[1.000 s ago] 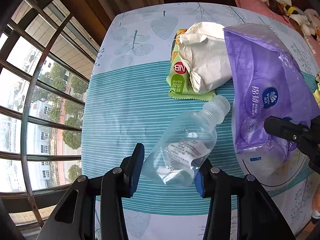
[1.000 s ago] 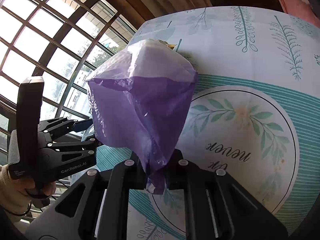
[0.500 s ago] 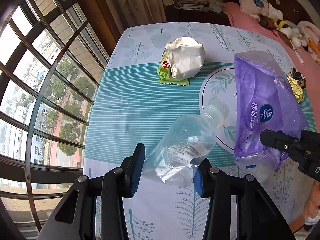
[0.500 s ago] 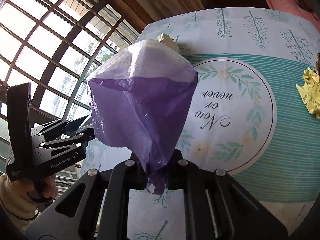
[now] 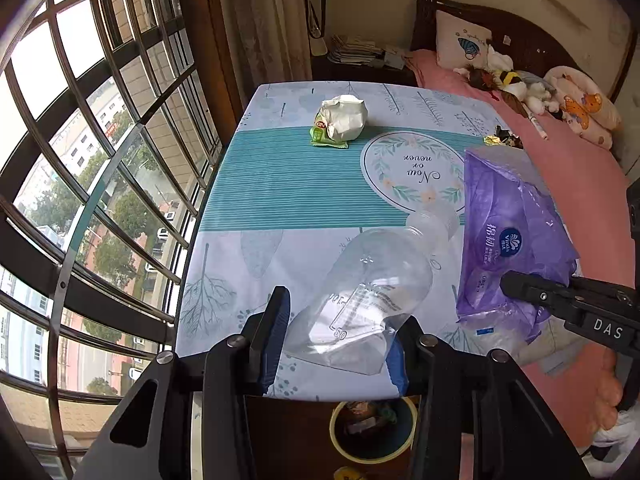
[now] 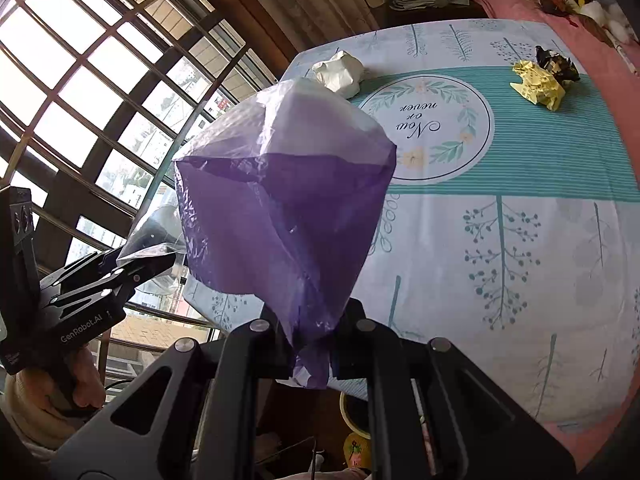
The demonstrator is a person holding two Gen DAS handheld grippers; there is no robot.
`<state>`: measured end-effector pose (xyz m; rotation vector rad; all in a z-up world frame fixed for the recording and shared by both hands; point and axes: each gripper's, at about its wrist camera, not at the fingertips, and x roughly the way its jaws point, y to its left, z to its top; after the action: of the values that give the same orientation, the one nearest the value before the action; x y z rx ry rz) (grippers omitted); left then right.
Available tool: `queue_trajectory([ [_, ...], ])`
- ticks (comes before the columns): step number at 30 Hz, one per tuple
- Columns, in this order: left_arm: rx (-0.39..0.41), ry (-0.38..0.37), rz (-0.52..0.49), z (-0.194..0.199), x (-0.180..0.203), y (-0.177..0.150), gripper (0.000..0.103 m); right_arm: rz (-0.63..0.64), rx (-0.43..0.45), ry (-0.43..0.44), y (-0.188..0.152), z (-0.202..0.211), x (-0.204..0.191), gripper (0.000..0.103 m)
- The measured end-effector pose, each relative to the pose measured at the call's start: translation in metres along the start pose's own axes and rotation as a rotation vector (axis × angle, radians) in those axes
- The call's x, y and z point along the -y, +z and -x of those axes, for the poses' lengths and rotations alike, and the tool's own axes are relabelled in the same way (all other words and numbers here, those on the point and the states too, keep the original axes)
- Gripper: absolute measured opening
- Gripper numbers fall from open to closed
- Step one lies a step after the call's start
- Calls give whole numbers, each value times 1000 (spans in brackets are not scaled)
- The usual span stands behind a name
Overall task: Collect trash
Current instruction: 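Carry the bottle and purple pack down over the bin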
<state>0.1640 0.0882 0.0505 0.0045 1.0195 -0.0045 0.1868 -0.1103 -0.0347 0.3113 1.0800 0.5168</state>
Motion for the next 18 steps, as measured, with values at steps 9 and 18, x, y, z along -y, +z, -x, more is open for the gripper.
queue_trajectory([
  [9,34,-90,-21,80,-35,-119,43,-9,42,-58,-119,43,-74,9],
  [18,-27,-162,-34,104,-46,-209,43,-25,-33,-150,-194,55,-98,9],
])
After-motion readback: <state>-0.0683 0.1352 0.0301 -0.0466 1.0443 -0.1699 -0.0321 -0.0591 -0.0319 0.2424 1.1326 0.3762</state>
